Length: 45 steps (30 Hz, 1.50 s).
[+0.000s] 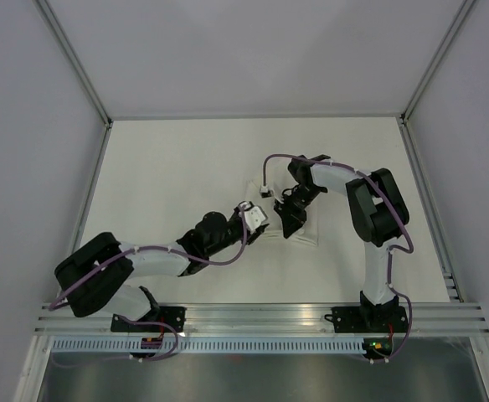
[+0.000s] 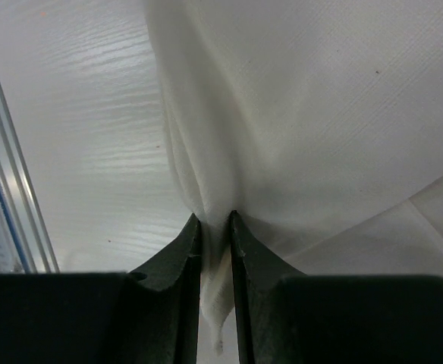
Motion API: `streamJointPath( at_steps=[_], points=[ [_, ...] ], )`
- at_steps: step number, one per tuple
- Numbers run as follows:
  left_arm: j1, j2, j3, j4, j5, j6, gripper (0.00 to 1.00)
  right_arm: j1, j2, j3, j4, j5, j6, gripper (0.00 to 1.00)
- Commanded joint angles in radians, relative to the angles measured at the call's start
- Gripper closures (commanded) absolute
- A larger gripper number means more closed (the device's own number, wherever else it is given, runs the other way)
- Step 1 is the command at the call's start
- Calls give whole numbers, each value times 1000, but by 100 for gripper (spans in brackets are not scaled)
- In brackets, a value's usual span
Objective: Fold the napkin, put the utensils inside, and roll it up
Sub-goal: Roll the napkin with the utensil
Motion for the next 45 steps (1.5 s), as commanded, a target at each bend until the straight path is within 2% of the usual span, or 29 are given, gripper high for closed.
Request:
streamJointPath(
  at_steps=[1,4,22,36,38,41,44,45],
  points=[
    [-49,65,79,-19,7,188,42,-5,110,-55,-66,139,-65,92],
    [-66,122,122,-72,41,222,39,-13,121,-46,-68,143,-61,92],
    [-143,310,243,-261,158,239,37,-28,149,-34,-53,157,-42,92],
    [-153,410,291,-298,84,325,38,-28,158,-26,-54,157,-42,93],
    [-161,418,306,-333,75,337,41,-28,158,-24,-56,159,-42,93],
    [-175,433,327,-398,67,348,49,-28,156,-21,-56,160,-41,93],
    [-186,449,346,-453,70,339,69,-29,152,-24,-43,162,-34,93],
    [-186,453,352,-465,76,333,79,-31,149,-27,-39,163,-27,93]
  ],
)
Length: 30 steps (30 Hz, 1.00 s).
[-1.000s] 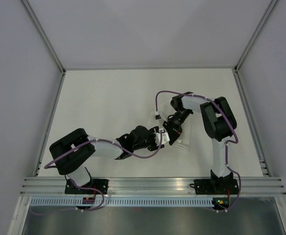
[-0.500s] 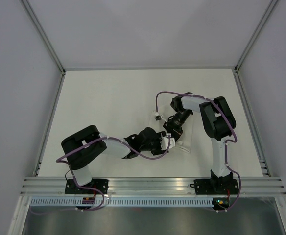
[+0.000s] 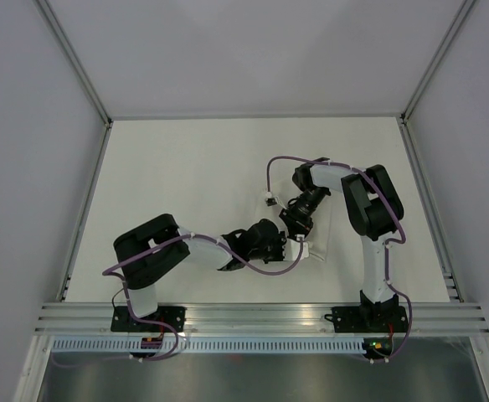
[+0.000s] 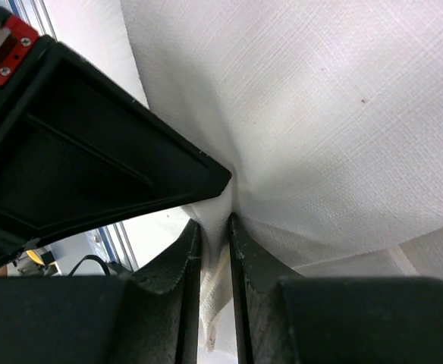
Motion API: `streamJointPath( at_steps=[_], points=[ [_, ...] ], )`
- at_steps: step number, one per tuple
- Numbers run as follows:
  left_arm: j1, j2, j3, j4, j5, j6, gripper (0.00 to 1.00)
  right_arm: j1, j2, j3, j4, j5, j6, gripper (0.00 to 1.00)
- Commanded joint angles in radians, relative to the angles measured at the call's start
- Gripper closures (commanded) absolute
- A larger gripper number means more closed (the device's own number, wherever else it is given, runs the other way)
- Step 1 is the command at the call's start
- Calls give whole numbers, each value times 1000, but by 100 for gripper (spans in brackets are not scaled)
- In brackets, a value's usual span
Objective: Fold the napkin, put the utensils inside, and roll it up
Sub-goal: Roll the napkin with the utensil
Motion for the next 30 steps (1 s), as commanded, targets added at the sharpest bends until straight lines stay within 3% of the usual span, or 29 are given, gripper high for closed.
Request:
streamJointPath(
  at_steps=[1,4,7,11,17,23,30],
  points=[
    [-7,44,34,-130,-1,32,83,-4,65,-33,178,204,-53,93],
    [-7,40,51,-159,18,-4,94,-4,53,-40,203,209,-32,93],
    [-3,34,63,-180,42,-55,98,-7,29,-50,240,218,-1,87],
    [16,60,132,-269,90,-129,98,-21,-21,-58,266,199,24,65],
    [74,54,169,-312,206,-216,98,-72,-125,-72,306,146,77,48],
    [131,55,167,-294,320,-270,98,-170,-206,-90,411,111,233,45],
    [207,126,229,-334,518,-362,98,-296,-315,-160,493,-3,243,44]
  ],
)
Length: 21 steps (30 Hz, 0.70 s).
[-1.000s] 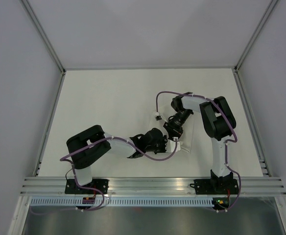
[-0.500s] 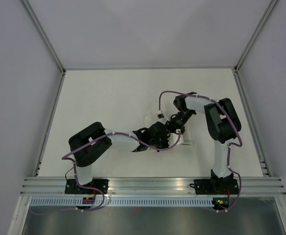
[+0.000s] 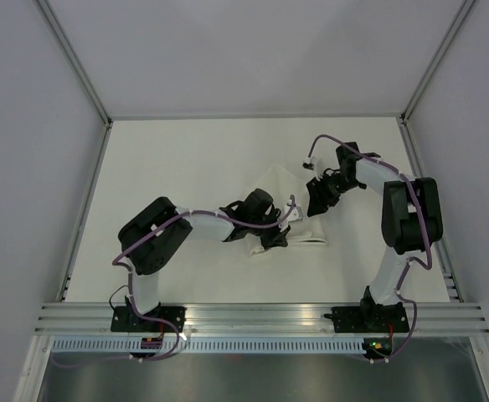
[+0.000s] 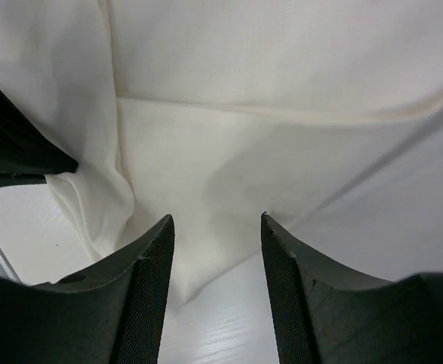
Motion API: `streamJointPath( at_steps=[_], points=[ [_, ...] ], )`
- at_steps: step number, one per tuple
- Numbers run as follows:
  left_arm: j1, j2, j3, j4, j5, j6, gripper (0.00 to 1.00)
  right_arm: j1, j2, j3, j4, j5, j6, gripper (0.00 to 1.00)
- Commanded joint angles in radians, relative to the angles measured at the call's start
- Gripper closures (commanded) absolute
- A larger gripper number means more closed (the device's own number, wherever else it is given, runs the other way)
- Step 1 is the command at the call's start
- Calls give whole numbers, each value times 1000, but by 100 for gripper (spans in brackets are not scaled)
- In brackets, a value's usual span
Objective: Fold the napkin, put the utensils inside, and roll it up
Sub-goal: Roll the napkin with the utensil
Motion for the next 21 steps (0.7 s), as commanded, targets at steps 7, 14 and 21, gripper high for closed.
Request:
streamJointPath(
  at_steps=[7,14,21],
  points=[
    [123,151,118,-108,398,-182,98,-79,-329,-287,325,-69,-50,43],
    [191,251,209,-171,559,-239,98,-52,-559,-498,437,-106,-179,40],
    [217,314,324,-321,585,-245,98,152,-688,-614,540,20,-210,38]
  ],
)
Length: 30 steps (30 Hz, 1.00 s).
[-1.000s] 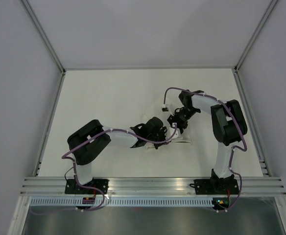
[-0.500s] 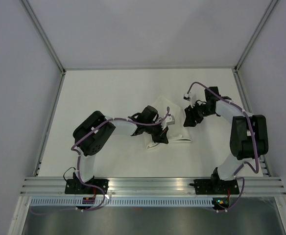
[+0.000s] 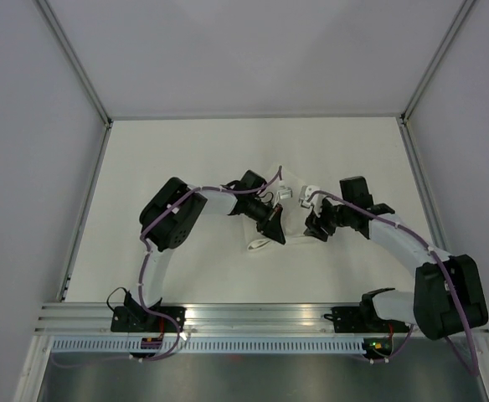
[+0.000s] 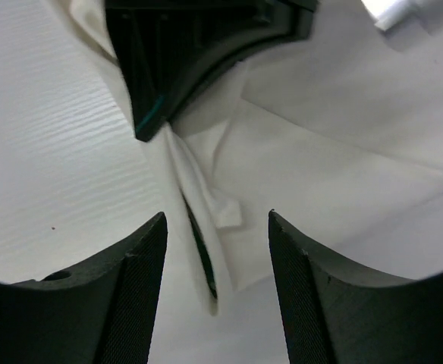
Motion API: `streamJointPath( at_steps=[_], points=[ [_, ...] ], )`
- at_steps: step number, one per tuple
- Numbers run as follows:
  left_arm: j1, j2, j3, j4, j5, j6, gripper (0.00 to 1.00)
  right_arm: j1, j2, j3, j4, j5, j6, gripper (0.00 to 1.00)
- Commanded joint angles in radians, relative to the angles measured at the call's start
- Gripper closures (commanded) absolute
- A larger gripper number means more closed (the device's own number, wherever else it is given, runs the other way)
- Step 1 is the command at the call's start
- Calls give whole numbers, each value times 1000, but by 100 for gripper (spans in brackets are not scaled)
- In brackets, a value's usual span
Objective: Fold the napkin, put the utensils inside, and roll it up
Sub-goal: Roll the napkin with the utensil
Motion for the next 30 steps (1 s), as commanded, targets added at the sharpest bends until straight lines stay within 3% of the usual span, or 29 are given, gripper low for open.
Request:
streamJointPath(
  at_steps=[1,7,16,23,30],
  points=[
    [17,46,53,-101,29,-22,98,97,-76,-57,140,26,-55,38],
    [31,95,105,-167,38,-30,98,264,-176,-170,226,153,-102,38],
    [37,130,136,-216,26,-30,98,445,-164,-313,386,351,-200,41],
    [35,149,162,-268,18,-44,98,480,-122,-382,567,457,-251,41],
    [38,161,179,-311,20,-8,98,489,-50,-373,555,465,-297,45]
  ],
)
